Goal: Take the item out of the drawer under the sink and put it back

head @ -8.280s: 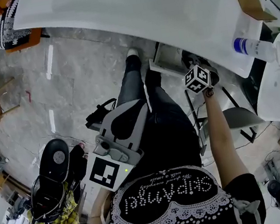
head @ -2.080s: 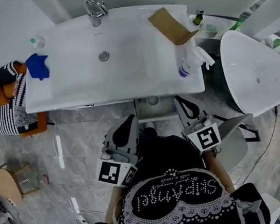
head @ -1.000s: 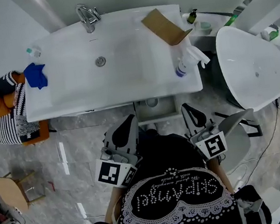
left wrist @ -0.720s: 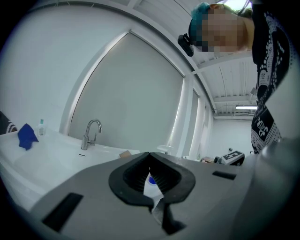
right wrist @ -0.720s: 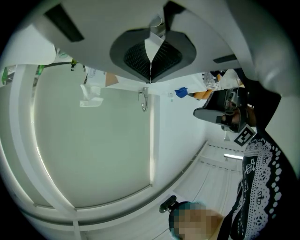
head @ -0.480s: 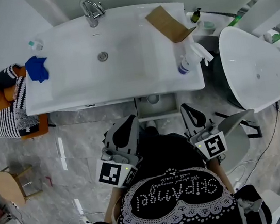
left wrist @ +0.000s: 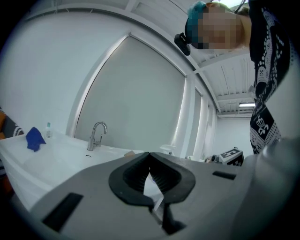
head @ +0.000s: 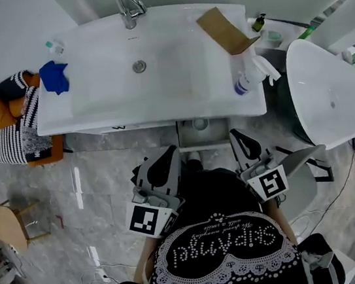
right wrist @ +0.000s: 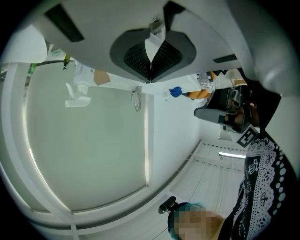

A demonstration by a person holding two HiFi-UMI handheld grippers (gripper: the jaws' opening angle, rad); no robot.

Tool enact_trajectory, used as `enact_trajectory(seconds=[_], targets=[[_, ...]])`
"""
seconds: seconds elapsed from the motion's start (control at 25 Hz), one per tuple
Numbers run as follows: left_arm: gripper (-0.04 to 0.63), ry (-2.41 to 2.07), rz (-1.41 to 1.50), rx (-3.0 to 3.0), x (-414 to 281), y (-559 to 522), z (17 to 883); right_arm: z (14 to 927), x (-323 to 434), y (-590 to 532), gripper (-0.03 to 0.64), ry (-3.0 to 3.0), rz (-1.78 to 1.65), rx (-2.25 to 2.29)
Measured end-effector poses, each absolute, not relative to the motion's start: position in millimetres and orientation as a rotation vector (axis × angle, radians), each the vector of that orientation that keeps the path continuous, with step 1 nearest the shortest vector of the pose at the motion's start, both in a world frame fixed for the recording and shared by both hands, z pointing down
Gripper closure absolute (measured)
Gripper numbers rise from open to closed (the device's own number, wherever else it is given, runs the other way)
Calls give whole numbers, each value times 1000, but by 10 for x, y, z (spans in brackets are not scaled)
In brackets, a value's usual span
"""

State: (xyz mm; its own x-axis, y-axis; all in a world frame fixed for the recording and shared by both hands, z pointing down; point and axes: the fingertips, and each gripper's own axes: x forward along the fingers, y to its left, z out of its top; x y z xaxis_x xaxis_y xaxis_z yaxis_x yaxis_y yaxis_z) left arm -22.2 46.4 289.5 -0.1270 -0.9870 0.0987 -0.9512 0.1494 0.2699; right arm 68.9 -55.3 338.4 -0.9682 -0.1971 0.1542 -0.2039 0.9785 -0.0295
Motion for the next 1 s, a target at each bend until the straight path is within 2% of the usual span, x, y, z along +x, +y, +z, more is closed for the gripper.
enact_trajectory(seconds=[1.0], targets=[[591, -2166, -194, 1891, -101, 540, 2899, 3395, 694, -470, 598, -2976, 51, 279]])
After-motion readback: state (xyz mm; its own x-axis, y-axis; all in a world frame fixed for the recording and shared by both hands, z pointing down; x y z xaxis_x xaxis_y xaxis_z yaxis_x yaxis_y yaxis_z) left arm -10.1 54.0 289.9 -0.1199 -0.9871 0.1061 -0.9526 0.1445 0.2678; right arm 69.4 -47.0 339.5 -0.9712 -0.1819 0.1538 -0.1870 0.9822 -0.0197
